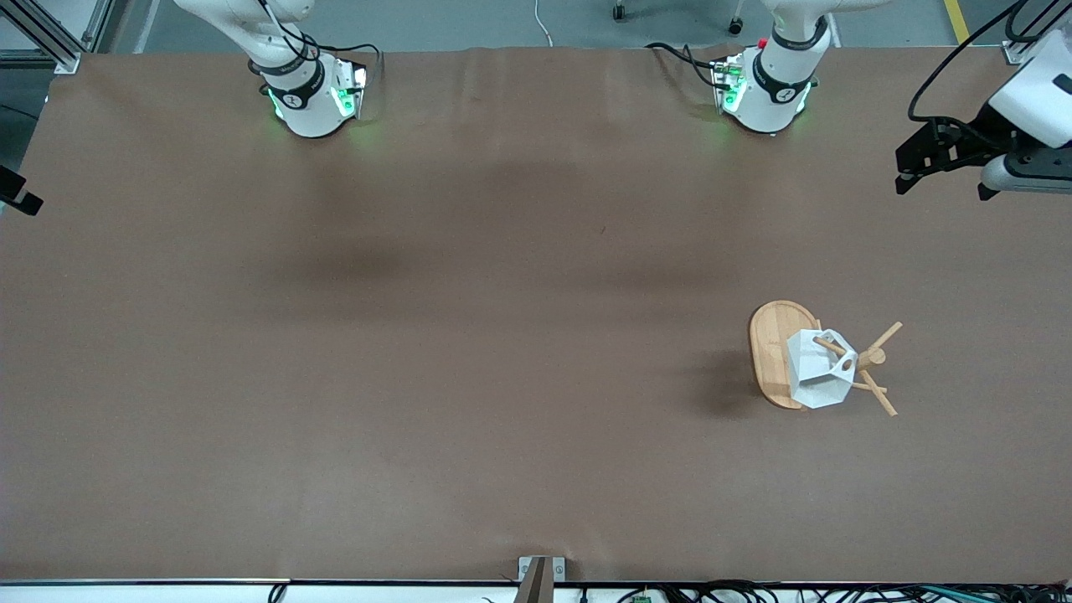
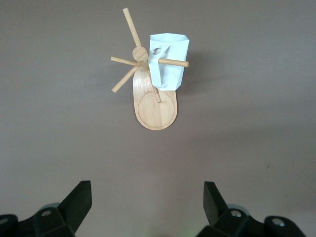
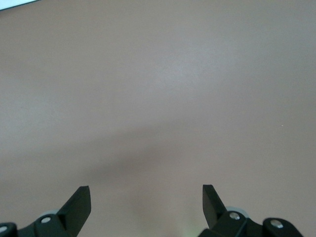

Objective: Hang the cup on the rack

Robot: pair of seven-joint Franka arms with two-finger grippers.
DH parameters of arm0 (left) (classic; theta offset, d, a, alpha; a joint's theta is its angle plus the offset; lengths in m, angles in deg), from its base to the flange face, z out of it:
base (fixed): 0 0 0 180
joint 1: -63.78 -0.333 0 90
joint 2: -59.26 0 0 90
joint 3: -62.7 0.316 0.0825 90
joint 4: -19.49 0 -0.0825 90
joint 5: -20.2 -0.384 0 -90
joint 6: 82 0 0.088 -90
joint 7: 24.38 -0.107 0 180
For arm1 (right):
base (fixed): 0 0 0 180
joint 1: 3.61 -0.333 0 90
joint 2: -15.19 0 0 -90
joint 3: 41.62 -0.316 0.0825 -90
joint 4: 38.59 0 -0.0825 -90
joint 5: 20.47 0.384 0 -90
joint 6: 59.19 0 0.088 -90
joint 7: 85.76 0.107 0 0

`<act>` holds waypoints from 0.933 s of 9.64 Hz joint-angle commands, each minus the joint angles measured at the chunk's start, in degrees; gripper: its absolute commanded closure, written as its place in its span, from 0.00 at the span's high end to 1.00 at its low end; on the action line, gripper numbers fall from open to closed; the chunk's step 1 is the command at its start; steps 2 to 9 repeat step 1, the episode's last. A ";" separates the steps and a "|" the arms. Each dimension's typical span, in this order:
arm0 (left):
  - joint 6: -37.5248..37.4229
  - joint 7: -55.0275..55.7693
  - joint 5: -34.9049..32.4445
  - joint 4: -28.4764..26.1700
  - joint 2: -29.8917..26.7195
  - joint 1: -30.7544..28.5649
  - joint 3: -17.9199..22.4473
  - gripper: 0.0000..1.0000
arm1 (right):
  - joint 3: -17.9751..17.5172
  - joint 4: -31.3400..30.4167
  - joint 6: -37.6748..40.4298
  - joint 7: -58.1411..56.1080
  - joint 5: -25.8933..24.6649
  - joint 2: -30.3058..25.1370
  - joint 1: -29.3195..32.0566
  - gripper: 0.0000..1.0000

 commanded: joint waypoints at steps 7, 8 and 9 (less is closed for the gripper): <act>1.09 -0.74 -0.90 -2.54 -0.51 -0.90 -0.78 1.00 | -0.02 1.01 0.97 0.94 -0.26 0.22 -0.25 1.00; 1.09 -0.74 -0.90 -2.54 -0.51 -0.90 -0.78 1.00 | -0.02 1.01 0.97 0.94 -0.26 0.22 -0.25 1.00; 1.09 -0.74 -0.90 -2.54 -0.51 -0.90 -0.78 1.00 | -0.02 1.01 0.97 0.94 -0.26 0.22 -0.25 1.00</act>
